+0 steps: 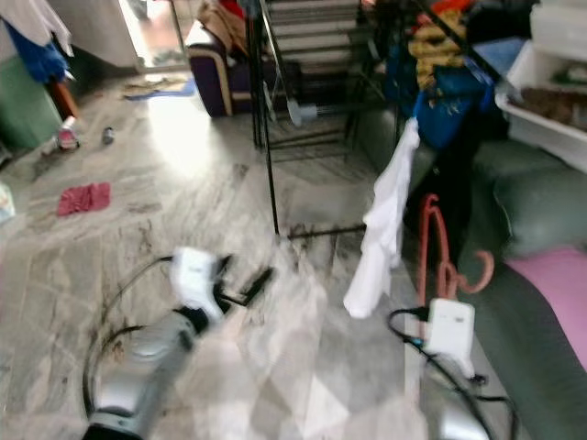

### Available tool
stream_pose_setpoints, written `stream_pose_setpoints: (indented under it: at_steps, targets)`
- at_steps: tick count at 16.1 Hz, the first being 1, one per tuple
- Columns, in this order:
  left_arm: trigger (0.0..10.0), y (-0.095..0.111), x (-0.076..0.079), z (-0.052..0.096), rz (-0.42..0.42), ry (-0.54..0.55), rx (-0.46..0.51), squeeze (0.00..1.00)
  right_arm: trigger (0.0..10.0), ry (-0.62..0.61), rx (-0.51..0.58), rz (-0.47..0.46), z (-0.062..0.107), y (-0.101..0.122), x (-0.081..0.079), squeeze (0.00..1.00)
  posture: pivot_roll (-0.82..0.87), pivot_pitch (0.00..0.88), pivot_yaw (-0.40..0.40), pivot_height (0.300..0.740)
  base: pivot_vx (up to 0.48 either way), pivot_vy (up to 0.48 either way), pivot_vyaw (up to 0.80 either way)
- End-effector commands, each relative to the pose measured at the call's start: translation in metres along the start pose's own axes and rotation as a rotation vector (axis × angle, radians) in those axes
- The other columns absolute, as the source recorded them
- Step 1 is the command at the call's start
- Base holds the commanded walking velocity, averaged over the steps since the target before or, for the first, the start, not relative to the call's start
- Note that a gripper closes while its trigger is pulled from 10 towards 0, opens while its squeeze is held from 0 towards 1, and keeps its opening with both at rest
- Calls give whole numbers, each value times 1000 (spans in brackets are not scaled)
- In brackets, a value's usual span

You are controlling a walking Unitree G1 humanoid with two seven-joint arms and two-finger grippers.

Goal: Hang hanger

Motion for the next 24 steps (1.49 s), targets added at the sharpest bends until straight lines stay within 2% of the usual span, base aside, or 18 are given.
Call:
stream_pose_setpoints:
  at_steps: [1,2,4,8,12,15,24]
  targets:
    - [10000,-9,-16,7,-26,56,-41,0,10000,115,-46,2,3,-8,-28,0,-65,0,0,740,352,0,0]
    - [10000,-10,-15,7,-16,60,-38,0,10000,158,-51,28,5,-9,-37,0,-67,0,1,740,304,371,0]
    - [10000,-5,-14,5,-21,52,-23,0,10000,133,-28,62,5,-6,-35,0,-63,0,-3,740,292,381,0]
    - [10000,-7,-17,4,-29,59,-26,0,10000,174,-59,65,8,-13,-42,0,-64,0,-6,740,290,384,0]
    - [10000,-10,-8,3,-41,35,-35,0,10000,190,-67,64,7,-12,-47,0,-61,0,-6,740,318,357,0]
    - [10000,-12,-10,5,-32,44,-47,0,10000,126,-30,43,2,-2,-36,0,-55,0,-6,740,469,0,0]
    - [10000,-16,-10,7,-42,56,-80,0,10000,154,-9,61,-2,10,-37,0,-54,0,-10,740,480,0,0]
Point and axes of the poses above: a point about 5 cm out from each wrist's last joint towards the gripper, its own z axis pointing back from the gripper into the wrist, its own y axis along the axis of the wrist's last joint, x = y × z, the point moved 5 cm from there along -z, pointing out of the wrist towards the gripper, and after that the axes turned 12 degrees about -z, right-handed, at the moved point
